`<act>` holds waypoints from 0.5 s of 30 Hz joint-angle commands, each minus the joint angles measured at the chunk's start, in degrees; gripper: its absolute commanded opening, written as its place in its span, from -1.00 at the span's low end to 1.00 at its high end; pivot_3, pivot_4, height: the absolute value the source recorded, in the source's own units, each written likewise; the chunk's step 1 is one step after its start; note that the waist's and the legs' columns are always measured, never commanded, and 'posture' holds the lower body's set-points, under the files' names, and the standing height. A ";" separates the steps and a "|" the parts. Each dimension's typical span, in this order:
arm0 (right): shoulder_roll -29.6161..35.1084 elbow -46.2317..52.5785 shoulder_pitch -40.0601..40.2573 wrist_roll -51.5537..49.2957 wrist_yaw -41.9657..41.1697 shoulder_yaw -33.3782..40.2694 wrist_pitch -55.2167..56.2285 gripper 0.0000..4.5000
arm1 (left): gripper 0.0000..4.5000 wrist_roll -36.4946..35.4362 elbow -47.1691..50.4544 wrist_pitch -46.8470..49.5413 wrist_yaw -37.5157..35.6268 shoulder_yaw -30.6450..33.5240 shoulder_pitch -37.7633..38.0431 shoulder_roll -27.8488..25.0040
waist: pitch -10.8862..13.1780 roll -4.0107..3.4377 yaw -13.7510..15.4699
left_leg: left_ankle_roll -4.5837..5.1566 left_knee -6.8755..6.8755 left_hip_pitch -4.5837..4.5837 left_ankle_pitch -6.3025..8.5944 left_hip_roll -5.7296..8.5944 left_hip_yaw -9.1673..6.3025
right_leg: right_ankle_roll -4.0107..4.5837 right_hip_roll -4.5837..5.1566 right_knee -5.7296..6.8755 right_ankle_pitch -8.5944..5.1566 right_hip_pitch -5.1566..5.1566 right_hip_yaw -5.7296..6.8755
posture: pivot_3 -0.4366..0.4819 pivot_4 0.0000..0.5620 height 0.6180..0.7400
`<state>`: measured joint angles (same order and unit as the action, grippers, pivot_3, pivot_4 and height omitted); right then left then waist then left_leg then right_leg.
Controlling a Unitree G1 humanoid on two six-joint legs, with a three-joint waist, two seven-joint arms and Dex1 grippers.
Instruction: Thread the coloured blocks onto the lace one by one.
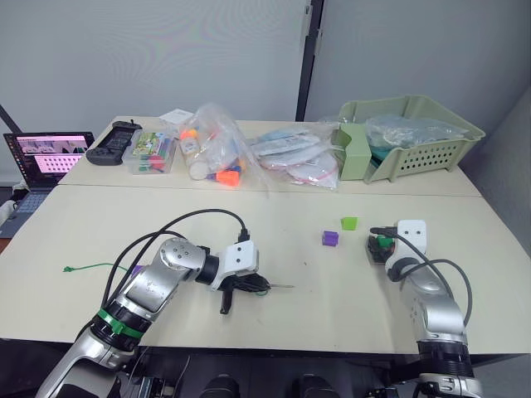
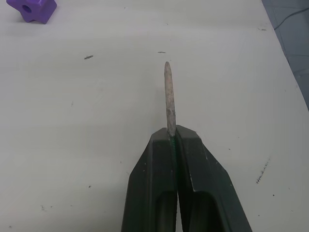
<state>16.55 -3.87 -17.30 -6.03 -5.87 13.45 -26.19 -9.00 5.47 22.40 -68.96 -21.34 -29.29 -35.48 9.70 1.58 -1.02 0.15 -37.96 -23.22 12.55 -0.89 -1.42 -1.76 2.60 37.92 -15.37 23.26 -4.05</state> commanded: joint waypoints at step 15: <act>-14.60 52.85 21.86 -2.67 11.83 -18.59 -25.19 -0.46 | -1.00 0.62 -0.58 -1.96 0.01 1.06 -1.24 -0.35 | -0.01 -0.05 -0.30 | 0.00 0.13 -0.07 0.00 -0.07 -0.14 | 0.00 -0.07 0.09 -0.01 0.15 0.05 | -0.05 -0.47 1.00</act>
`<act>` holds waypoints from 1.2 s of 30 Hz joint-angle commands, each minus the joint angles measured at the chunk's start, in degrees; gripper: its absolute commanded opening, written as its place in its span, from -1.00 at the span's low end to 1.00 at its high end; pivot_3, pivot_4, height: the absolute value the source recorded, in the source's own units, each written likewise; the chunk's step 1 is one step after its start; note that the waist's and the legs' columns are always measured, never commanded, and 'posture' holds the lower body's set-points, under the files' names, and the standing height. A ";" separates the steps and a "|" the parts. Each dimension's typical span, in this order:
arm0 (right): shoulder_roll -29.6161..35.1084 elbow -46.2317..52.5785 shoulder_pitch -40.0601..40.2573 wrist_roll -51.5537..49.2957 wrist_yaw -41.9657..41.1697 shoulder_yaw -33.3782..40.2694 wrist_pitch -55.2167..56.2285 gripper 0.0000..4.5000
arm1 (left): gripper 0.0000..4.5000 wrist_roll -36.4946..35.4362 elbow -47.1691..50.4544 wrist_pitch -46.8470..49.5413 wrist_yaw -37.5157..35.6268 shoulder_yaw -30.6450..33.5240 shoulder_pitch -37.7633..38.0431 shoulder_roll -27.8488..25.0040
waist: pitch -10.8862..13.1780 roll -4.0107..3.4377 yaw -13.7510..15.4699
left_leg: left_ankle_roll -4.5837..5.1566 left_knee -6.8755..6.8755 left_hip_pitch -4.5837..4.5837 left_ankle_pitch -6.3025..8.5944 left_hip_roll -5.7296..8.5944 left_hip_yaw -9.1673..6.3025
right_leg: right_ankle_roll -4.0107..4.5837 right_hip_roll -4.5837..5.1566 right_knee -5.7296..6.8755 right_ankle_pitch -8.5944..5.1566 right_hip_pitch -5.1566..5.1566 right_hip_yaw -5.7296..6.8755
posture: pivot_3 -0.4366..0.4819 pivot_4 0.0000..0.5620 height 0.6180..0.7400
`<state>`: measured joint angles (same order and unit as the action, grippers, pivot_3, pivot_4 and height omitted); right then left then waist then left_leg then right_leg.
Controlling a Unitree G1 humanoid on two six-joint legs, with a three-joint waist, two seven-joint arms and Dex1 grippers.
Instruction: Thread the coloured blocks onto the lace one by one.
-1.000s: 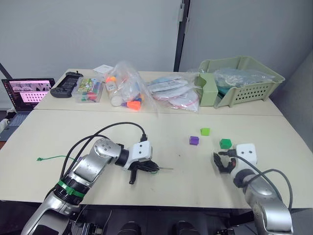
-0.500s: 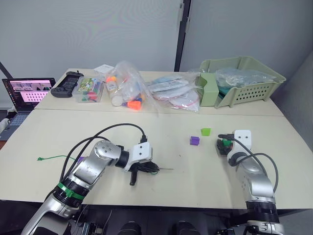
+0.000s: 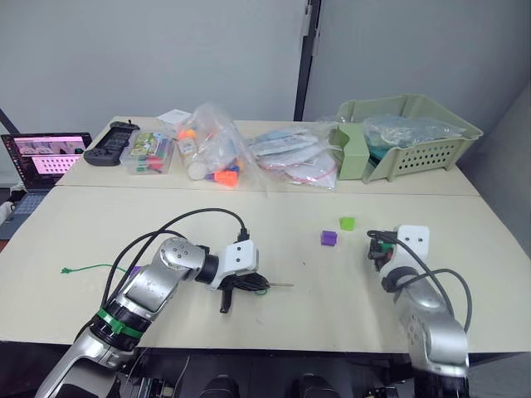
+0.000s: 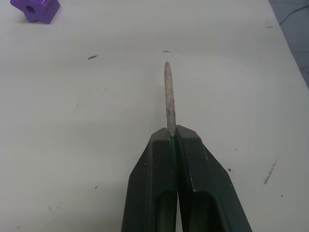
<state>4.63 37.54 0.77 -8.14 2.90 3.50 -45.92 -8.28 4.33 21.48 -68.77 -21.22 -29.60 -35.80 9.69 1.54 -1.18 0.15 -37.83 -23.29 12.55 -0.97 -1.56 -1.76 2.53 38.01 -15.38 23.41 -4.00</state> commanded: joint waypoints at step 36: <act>36.56 5.22 2.17 -22.88 -51.21 1.02 4.25 0.98 | -1.00 -0.35 2.84 -0.19 -1.64 0.64 -0.59 -1.71 | -0.06 0.22 -1.01 | 0.00 -0.04 0.10 0.00 0.05 0.07 | -0.11 0.07 -0.45 -0.02 -0.32 0.08 | -0.05 -0.47 1.00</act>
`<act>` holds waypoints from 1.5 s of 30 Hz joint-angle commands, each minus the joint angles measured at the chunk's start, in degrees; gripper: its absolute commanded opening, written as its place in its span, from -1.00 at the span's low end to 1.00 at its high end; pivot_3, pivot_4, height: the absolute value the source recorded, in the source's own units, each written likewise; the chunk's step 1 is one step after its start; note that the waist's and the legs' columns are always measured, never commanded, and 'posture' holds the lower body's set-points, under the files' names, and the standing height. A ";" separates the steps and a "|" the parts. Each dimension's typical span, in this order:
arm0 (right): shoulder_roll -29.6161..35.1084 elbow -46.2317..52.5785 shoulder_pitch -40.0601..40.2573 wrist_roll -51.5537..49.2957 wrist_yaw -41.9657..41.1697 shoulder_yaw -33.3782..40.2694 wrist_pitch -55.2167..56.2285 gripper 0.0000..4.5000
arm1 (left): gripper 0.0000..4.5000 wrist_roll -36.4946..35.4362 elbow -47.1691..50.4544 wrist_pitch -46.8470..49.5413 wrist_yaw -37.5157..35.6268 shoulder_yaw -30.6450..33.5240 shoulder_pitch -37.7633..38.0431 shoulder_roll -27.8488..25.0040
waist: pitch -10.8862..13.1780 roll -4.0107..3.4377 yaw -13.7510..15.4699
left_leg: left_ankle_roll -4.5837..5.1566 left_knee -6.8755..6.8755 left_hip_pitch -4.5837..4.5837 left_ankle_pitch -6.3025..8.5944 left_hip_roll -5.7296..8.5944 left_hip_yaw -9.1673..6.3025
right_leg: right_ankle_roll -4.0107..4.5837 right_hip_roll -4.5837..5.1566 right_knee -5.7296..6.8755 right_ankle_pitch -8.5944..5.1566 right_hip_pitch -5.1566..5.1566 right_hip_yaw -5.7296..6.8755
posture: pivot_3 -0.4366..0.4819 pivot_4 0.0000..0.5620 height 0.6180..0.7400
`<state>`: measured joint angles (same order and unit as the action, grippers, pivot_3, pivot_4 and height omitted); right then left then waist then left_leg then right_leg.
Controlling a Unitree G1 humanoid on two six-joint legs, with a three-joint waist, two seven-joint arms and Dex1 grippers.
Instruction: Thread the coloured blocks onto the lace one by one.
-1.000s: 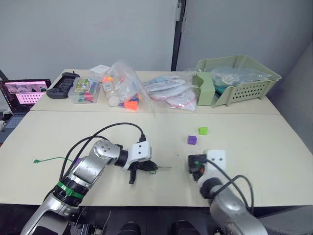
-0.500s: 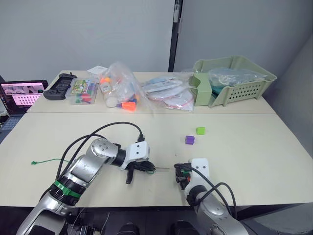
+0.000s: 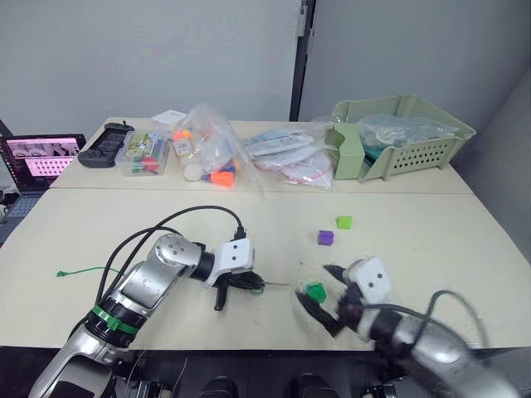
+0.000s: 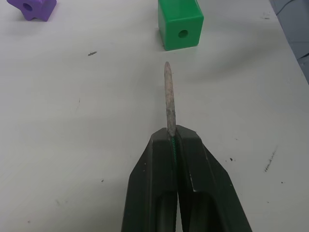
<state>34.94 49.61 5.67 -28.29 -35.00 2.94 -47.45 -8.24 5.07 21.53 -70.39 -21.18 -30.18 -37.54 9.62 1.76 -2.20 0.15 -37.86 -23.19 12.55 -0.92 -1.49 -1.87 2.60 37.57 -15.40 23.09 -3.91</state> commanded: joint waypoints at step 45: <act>5.92 -46.08 -23.92 15.84 -33.96 -16.95 34.14 -0.48 | -1.00 1.24 15.78 20.09 8.67 -6.42 -2.05 0.70 | 0.04 0.01 1.34 | 0.01 -0.05 -0.01 0.01 0.02 0.02 | 0.04 0.00 0.14 0.04 0.07 -0.07 | -0.05 -0.47 1.00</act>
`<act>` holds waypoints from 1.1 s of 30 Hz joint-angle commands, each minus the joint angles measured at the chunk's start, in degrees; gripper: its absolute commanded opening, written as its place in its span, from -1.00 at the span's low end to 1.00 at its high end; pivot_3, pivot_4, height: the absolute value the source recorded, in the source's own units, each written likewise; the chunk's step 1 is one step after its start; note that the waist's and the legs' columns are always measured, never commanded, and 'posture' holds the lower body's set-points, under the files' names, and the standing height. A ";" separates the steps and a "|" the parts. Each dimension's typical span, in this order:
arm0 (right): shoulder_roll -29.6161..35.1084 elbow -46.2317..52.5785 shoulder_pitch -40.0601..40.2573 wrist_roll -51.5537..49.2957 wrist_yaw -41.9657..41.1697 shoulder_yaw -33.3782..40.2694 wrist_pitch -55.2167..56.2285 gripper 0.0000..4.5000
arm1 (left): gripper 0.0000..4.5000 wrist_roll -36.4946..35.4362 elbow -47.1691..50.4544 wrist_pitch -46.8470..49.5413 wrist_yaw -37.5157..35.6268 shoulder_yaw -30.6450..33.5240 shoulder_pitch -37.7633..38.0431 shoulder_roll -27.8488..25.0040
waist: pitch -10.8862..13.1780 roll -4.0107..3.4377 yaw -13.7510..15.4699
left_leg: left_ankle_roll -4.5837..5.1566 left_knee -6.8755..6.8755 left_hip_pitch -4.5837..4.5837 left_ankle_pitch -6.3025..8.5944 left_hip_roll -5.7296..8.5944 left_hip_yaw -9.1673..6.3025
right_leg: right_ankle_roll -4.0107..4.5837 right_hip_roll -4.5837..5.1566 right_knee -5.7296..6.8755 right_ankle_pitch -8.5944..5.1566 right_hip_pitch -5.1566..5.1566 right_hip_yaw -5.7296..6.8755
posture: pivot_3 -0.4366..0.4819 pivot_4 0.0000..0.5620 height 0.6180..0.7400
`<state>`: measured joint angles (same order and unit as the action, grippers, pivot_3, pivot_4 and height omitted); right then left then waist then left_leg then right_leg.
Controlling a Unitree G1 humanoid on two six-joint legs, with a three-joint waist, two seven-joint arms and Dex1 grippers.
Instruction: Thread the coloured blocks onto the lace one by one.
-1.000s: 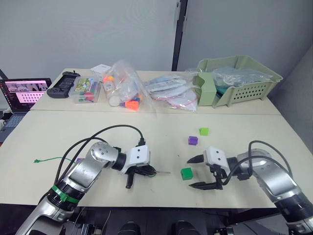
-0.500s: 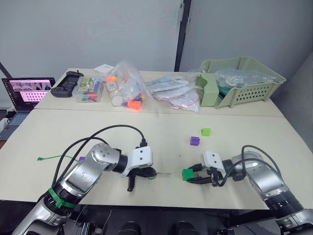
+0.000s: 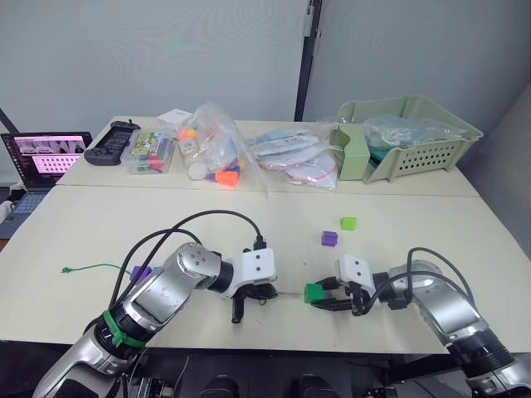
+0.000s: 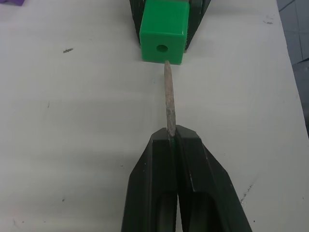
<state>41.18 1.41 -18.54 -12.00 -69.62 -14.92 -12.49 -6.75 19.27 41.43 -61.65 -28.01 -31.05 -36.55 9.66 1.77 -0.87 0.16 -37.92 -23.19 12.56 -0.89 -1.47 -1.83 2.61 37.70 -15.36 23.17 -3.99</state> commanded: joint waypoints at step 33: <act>-4.29 9.19 1.04 0.42 5.24 -1.07 -7.33 -0.48 | -1.00 0.30 -4.82 -2.94 1.57 -5.73 -4.15 10.59 | 0.00 0.00 0.08 | 0.00 -0.02 -0.01 0.00 0.04 -0.01 | 0.00 0.01 0.03 0.00 0.00 0.00 | -0.05 -0.47 1.00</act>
<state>38.20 8.31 -16.95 -10.93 -65.28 -15.67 -20.34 -5.45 12.72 40.08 -59.50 -32.49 -33.90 -28.30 9.66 1.77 -0.79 0.16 -37.94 -23.20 12.56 -0.86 -1.47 -1.83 2.61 37.73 -15.36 23.17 -3.99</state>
